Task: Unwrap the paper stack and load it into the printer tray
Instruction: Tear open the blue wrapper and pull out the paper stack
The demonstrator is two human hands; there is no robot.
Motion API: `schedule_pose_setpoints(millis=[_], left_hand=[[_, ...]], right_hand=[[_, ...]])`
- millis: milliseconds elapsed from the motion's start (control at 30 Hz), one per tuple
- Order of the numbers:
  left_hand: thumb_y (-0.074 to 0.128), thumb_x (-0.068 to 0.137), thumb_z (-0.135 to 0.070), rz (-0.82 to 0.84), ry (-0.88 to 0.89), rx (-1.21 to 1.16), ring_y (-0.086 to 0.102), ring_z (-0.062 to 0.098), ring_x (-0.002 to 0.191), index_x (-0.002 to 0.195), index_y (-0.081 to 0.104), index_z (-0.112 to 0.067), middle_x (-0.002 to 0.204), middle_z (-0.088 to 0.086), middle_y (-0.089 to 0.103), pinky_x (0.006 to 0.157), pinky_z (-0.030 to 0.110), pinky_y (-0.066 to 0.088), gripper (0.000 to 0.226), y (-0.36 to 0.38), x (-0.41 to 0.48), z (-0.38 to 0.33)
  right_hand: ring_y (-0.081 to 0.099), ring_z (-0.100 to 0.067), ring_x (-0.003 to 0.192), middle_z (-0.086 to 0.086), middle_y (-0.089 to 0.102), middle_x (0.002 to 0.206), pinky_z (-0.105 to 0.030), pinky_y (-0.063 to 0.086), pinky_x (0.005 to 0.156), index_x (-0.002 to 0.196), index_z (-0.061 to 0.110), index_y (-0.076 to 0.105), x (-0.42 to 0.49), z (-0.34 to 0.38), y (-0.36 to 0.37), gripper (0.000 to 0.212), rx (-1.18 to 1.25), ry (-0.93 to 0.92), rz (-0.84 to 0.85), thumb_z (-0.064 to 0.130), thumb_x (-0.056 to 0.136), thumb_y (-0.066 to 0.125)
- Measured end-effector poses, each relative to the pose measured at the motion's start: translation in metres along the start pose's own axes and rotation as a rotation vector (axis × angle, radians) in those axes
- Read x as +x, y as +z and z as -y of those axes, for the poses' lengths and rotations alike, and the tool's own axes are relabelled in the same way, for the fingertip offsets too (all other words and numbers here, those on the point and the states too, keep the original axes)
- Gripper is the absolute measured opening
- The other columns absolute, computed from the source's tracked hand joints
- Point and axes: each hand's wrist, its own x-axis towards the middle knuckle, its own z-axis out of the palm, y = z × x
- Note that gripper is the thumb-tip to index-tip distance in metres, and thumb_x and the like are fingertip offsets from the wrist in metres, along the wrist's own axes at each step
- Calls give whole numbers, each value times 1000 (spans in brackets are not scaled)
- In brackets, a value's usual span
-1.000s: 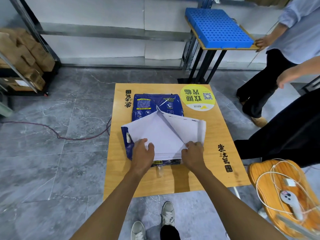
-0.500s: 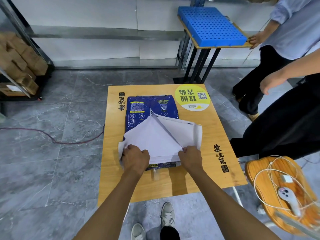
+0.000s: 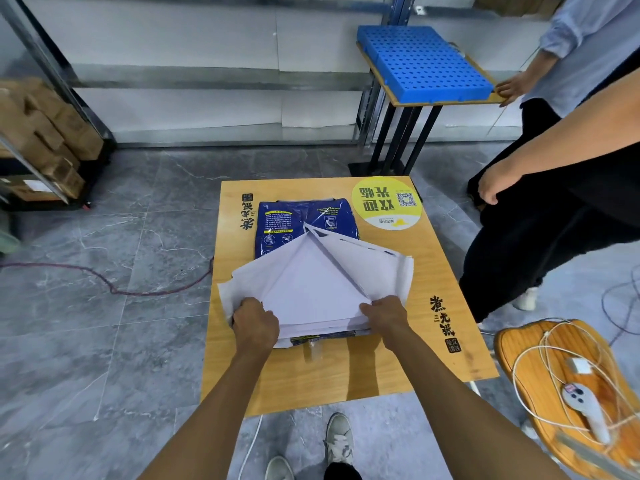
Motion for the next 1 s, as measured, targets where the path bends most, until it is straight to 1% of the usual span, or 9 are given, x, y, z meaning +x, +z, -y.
schedule_pose_setpoints(millis=[100,200,300,433,533,600,733,833,1000], left_hand=[[56,83,7,-1,11,-13,48,21,53,53,36,-7,53,4,42,41,25,23,39,-2,4,4],[55,78,9,47,-12,-21,41,19,51,52,32,-9,53,3,37,41,25,23,39,-4,0,10],[52,77,12,115,-17,-55,30,15,47,51,26,-11,53,1,30,43,23,18,43,-6,-7,18],[53,83,6,214,-59,-198,33,13,49,52,34,-11,55,0,35,45,23,22,41,-12,-16,23],[55,89,-4,216,-100,-351,45,13,59,74,56,-2,67,1,50,51,24,33,15,-9,-24,19],[51,90,-3,179,-94,-352,45,13,60,87,55,2,71,3,51,51,23,32,7,-6,-30,18],[45,90,4,200,-32,-363,54,21,80,108,60,2,104,15,65,58,23,40,24,-6,-37,27],[43,93,4,225,8,-386,52,19,101,134,46,-4,122,7,57,86,26,43,42,-10,-48,39],[54,92,-3,186,10,-434,54,21,93,116,41,-8,112,9,57,79,28,43,28,-4,-72,63]], right_hand=[[51,-26,67,-5,47,60,-26,38,56,63,7,51,1,0,-3,27,-117,-51,-49,13,81,69],[51,-26,60,-5,47,55,-23,32,47,65,4,56,-5,-2,-3,20,-259,-94,-86,12,79,69],[54,-26,60,-12,56,64,-26,40,55,68,2,61,-14,-15,-6,15,-229,-63,-63,10,77,70],[55,-21,54,-9,54,65,-29,48,56,63,7,53,-25,-25,-21,25,41,85,218,2,81,70],[60,-22,54,-10,59,78,-32,53,61,84,2,60,-28,-19,-28,6,117,188,451,2,85,67],[67,-29,75,-13,65,103,-31,55,65,109,1,60,-25,-17,-27,31,158,171,492,5,80,69],[62,-26,93,-15,61,115,-33,58,60,126,0,54,-25,-24,-11,41,209,63,358,14,89,66],[59,-27,101,-18,60,117,-34,53,76,117,-2,52,-38,-38,-3,30,85,-70,224,16,94,60],[60,-22,104,-7,60,116,-39,52,86,118,13,46,-67,-76,-1,29,98,-117,265,16,93,60]])
